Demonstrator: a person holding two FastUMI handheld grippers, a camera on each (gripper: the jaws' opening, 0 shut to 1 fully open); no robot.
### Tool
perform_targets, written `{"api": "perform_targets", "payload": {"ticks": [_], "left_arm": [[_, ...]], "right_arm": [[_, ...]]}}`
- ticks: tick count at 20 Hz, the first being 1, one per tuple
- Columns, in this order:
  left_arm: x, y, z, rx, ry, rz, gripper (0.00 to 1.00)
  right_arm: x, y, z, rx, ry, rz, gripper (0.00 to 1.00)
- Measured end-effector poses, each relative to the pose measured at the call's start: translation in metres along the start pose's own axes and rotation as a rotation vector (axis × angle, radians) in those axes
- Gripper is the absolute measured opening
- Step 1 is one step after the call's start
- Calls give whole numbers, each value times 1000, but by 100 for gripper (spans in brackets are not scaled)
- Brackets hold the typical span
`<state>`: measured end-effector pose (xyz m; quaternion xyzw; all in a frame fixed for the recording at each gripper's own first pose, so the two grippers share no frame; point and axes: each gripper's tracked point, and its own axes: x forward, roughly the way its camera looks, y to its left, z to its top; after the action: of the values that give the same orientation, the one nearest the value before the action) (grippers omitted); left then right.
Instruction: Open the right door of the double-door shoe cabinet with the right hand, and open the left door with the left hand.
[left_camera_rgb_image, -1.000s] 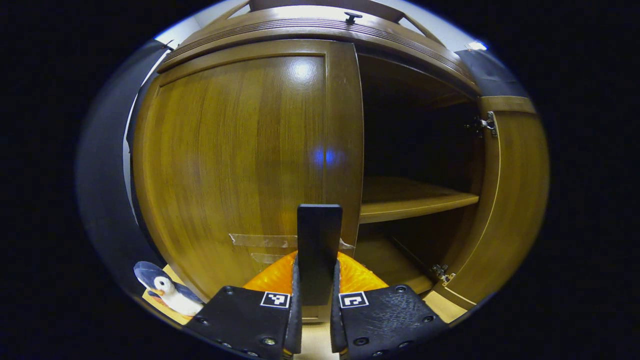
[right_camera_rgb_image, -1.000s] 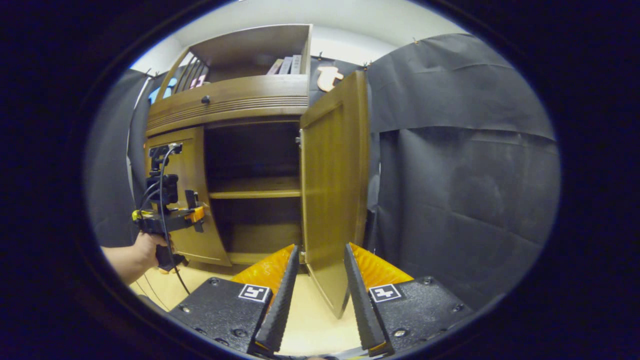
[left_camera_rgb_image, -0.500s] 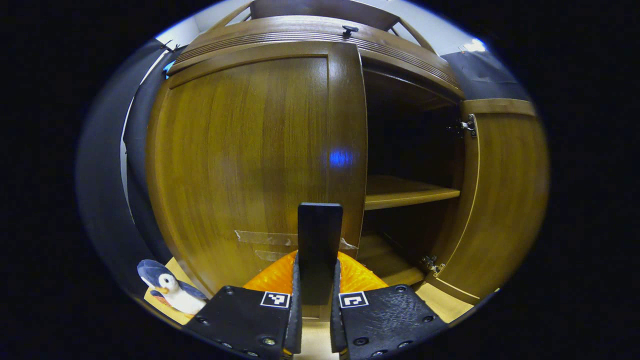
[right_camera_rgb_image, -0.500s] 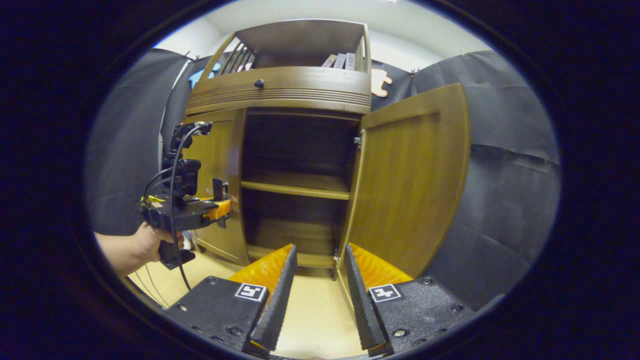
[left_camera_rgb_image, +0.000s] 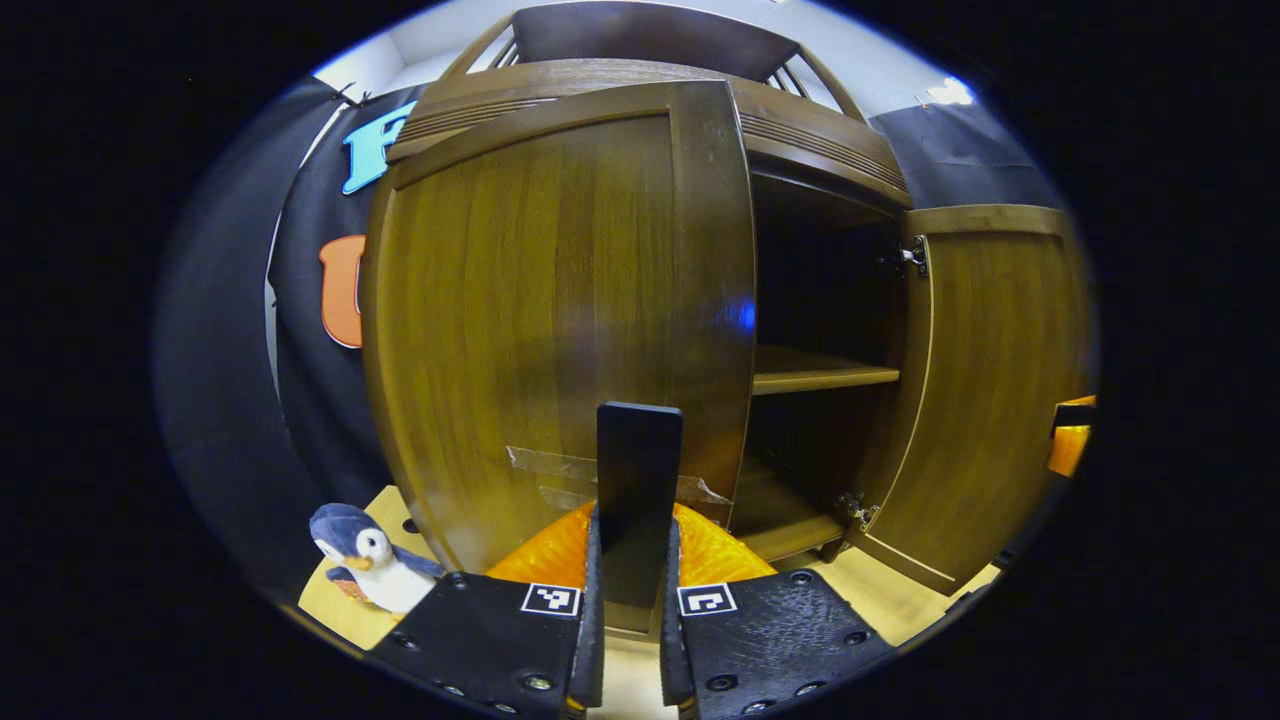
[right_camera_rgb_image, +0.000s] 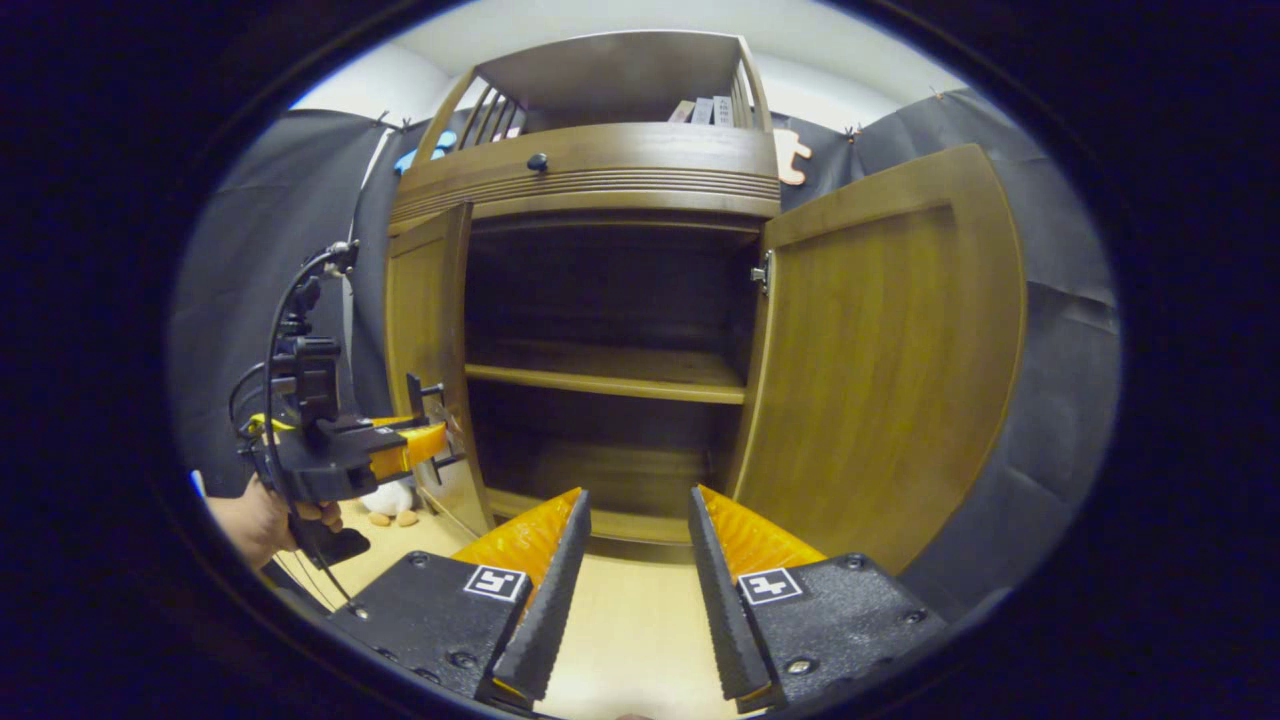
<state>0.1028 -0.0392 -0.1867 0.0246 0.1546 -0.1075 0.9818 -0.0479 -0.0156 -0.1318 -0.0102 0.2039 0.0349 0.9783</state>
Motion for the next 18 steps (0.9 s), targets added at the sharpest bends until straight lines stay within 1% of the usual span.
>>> {"api": "perform_targets", "payload": {"ticks": [11,18], "left_arm": [[-46,28,-10,-2,6,84,21],[-74,50,-12,-2,9,144,21]], "right_arm": [[21,32,-1,-10,7,113,64],[33,43,-1,-9,10,131,64]]}}
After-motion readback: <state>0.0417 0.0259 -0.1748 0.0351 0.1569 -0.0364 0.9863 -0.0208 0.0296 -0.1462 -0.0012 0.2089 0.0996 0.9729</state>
